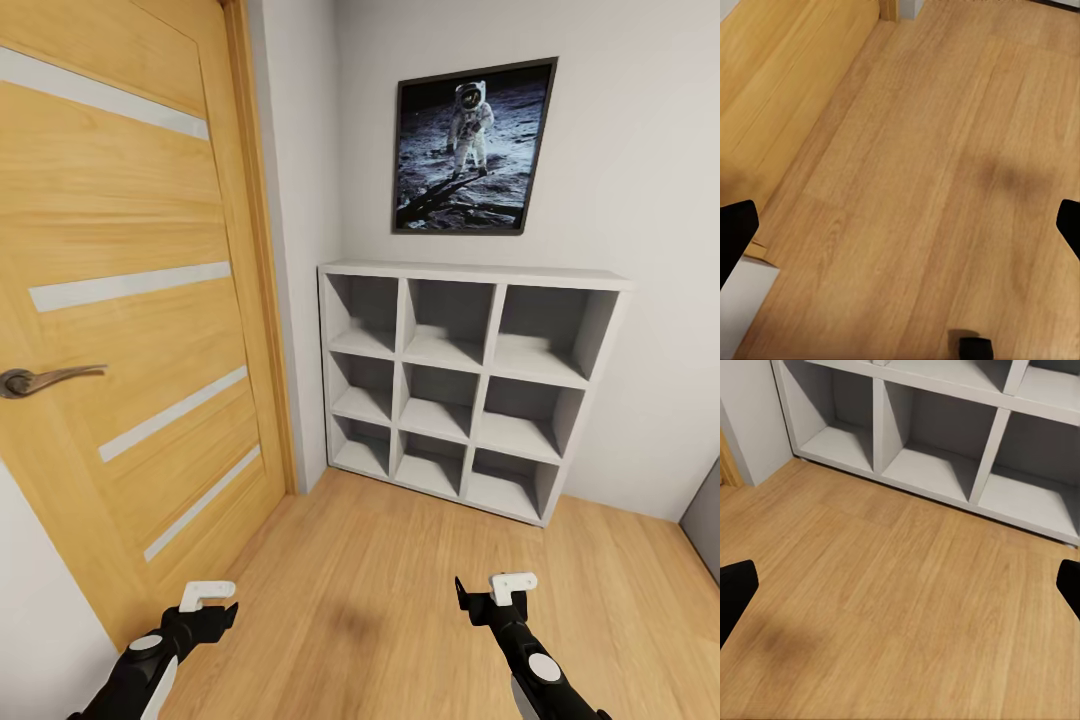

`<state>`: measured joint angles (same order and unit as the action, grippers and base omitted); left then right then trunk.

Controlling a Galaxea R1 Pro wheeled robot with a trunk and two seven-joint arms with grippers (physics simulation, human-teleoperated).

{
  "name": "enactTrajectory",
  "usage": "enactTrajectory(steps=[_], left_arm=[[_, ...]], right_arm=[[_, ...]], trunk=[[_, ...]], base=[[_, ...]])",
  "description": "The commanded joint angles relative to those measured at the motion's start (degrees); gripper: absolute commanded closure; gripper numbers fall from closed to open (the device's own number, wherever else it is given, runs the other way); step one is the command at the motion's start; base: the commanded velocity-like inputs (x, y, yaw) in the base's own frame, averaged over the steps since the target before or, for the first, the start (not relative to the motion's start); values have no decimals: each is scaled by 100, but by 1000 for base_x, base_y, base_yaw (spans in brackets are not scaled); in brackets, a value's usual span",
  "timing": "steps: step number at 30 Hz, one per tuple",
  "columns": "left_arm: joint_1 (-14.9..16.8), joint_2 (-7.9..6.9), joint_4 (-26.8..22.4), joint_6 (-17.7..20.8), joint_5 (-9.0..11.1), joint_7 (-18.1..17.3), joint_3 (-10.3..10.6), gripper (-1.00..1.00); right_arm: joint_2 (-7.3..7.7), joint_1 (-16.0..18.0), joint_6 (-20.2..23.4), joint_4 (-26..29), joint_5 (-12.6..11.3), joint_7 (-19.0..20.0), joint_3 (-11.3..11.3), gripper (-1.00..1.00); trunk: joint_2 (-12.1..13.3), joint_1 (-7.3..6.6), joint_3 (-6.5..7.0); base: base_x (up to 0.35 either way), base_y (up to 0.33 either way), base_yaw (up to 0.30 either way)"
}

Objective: Attach the digital camera to the camera tripod in the bedroom.

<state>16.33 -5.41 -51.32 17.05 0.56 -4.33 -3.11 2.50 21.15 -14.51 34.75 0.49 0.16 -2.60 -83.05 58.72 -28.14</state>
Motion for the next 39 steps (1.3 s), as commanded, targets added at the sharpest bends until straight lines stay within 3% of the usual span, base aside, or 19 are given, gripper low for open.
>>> enactTrajectory(steps=[1, 23, 35, 39], left_arm=[[2, 4, -9, 31, 5, -33, -15, -100], [2, 6, -2, 53, 5, -33, -4, -100], [2, 156, -56, 98, -3, -8, 1, -100], [2, 134, -67, 117, -3, -12, -2, -100]], right_arm=[[4, 4, -19, -3, 4, 2, -13, -100], [4, 4, -25, -3, 4, 8, -30, -100], [4, 4, -32, -3, 7, 10, -39, -100], [4, 4, -33, -3, 11, 10, -42, -100]], trunk=[[-3, 1, -6], [-3, 1, -6], [-3, 1, -6], [-163, 88, -78]], base=[[61, 1, 0], [54, 0, 0], [4, 0, 0], [0, 0, 0]])
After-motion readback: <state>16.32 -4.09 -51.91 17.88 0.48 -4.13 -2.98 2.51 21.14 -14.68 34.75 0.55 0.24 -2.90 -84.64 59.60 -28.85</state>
